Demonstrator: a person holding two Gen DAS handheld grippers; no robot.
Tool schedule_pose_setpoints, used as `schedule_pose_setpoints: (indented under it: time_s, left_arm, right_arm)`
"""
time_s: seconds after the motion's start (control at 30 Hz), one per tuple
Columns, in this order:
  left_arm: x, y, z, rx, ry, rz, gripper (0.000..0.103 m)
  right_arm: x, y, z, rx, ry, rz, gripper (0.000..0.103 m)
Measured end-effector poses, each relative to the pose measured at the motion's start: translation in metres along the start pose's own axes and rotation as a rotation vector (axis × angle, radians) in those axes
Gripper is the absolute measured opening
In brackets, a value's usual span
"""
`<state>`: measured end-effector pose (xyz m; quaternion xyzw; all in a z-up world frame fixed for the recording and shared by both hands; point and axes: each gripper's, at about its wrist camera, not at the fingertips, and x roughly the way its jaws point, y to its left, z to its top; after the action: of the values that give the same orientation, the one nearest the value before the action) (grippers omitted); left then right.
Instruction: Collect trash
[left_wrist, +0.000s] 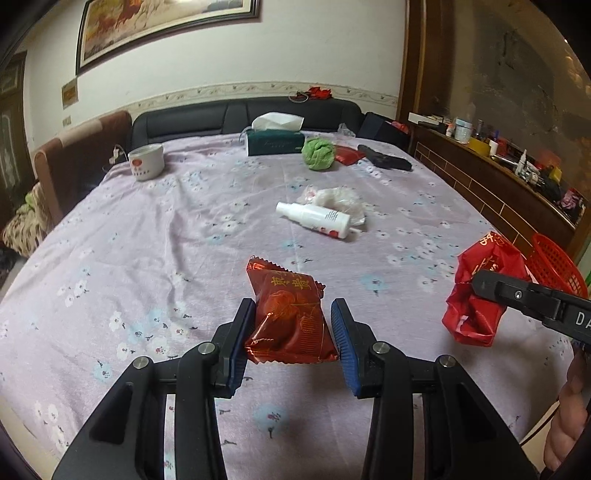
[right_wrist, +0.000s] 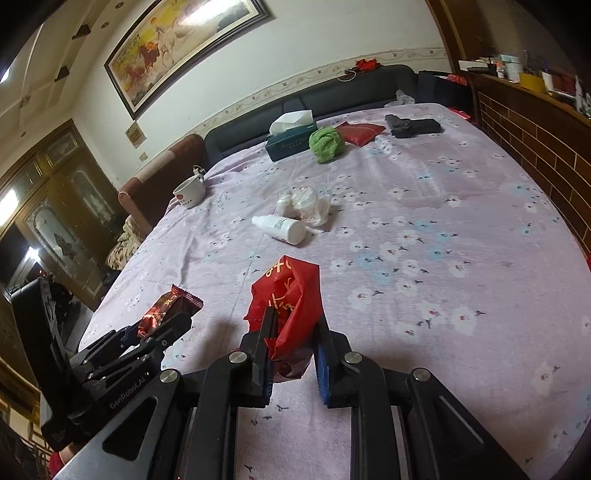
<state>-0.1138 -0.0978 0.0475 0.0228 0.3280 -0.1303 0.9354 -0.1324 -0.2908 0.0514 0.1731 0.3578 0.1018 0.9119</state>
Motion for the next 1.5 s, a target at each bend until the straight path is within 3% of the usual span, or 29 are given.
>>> schedule_pose_setpoints:
  time_s: [0.37, 1.07, 1.5]
  left_arm:
    - [-0.043, -0.017, -0.003, 0.046, -0.083, 0.022, 0.041]
    - [-0.031, -0.024, -0.001, 0.057, -0.059, -0.003, 0.041]
    - [-0.023, -0.014, 0.007, 0.009, -0.033, -0.051, 0.041]
  right_arm:
    - [-0.042, 0.003, -0.010, -0.004, -0.063, 0.003, 0.020]
    - [-0.046, -0.003, -0.010, 0.018, -0.059, -0.005, 0.020]
    - [-0.046, -0.021, -0.008, 0.056, -0.062, -0.013, 0.020]
